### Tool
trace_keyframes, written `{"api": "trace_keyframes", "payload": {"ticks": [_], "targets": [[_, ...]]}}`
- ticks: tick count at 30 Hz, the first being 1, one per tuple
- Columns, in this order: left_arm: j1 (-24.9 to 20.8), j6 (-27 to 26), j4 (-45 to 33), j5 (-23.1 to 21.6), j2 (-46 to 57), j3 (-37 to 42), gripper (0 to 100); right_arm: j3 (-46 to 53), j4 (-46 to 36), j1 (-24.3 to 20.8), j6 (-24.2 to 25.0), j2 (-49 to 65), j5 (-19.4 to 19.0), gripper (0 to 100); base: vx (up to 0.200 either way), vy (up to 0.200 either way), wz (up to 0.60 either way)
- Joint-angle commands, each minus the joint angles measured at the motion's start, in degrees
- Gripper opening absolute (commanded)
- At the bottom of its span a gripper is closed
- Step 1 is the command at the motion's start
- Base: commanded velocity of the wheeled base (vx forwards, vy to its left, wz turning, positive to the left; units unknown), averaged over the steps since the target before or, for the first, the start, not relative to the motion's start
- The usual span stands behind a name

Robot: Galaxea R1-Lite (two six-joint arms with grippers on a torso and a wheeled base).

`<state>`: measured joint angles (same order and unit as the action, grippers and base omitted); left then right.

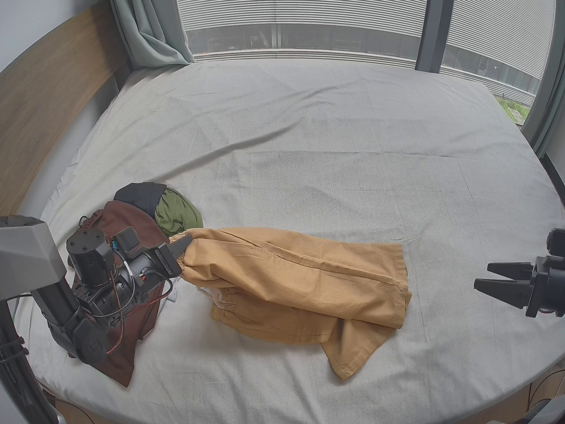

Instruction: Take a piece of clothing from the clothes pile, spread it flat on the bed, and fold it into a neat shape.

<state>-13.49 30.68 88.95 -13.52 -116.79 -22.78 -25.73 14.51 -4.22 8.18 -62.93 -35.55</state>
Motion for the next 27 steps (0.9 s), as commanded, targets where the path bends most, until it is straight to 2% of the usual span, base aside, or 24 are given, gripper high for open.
{"api": "trace_keyframes", "payload": {"ticks": [1,5,9,27], "targets": [[-0.66,-0.01,0.17,-0.02,-0.11,-0.42,0,-0.28,1.23,-1.23,1.75,-3.34,-0.05,100,0.0,0.0,0.0],[0.05,-0.01,0.17,-0.1,-0.11,-0.51,0,0.07,4.21,-3.25,5.79,-6.24,-0.05,100,0.0,0.0,0.0],[0.05,0.08,0.17,-0.37,-0.28,-0.77,0,0.69,6.94,-4.4,7.82,-9.05,-0.05,100,0.0,0.0,0.0],[0.31,0.08,0.17,-0.46,-0.64,-1.03,0,0.69,12.21,-4.22,8.61,-18.99,-0.05,100,0.0,0.0,0.0]]}}
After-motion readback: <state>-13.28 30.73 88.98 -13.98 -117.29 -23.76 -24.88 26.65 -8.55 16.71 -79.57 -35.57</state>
